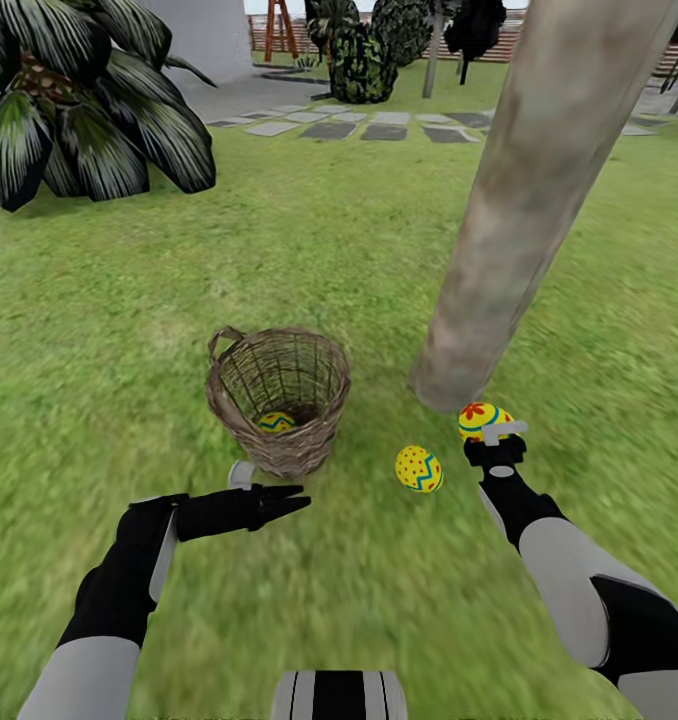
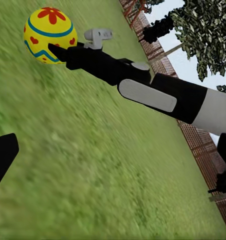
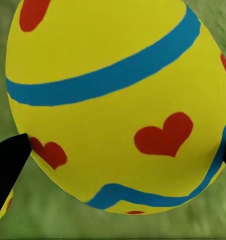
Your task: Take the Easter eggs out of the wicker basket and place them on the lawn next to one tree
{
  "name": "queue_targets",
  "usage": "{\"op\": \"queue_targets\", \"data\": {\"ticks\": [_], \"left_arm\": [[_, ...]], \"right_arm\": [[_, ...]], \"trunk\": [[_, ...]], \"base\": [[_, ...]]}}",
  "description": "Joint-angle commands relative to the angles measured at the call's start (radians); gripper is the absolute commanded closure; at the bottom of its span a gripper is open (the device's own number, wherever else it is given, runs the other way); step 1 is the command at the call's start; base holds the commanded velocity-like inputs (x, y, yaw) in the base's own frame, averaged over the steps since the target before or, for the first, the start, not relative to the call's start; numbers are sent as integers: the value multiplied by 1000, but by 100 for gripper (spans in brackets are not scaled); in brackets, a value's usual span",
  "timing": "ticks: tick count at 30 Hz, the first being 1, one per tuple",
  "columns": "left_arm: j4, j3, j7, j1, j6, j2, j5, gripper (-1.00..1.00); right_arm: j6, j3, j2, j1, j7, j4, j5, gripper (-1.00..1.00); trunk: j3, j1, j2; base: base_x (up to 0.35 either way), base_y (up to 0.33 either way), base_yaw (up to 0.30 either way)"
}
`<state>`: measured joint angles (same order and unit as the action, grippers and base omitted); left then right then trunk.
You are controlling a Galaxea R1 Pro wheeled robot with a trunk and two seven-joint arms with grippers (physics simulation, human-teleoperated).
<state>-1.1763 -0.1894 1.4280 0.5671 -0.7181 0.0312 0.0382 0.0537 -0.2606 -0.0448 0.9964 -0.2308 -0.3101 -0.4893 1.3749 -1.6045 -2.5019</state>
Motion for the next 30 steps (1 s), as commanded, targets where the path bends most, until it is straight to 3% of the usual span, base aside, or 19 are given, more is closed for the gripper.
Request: {"op": "queue_targets", "data": {"ticks": [1, 12, 19, 23, 30], "left_arm": [[0, -2, 6, 1, -11, 1, 4, -100], [-2, -2, 6, 0, -10, 1, 5, -100], [-2, -2, 5, 0, -10, 1, 5, -100], [-1, -2, 5, 0, -10, 2, 5, -100], [-1, -2, 6, 0, -10, 2, 5, -100]], "right_arm": [[5, -7, 0, 1, 0, 2, -8, 100], [-7, 6, 2, 1, -1, 2, -8, 100], [-111, 14, -3, 18, -4, 10, -7, 100], [-112, 12, -7, 70, -4, 95, -9, 100], [-73, 15, -3, 76, -4, 95, -11, 100]], "trunk": [[5, 0, -1], [47, -5, -3], [74, -8, -5], [90, -10, -6], [117, -13, -7]], "base": [[0, 0, 0], [0, 0, 0], [0, 0, 0], [0, 0, 0], [0, 0, 0]]}}
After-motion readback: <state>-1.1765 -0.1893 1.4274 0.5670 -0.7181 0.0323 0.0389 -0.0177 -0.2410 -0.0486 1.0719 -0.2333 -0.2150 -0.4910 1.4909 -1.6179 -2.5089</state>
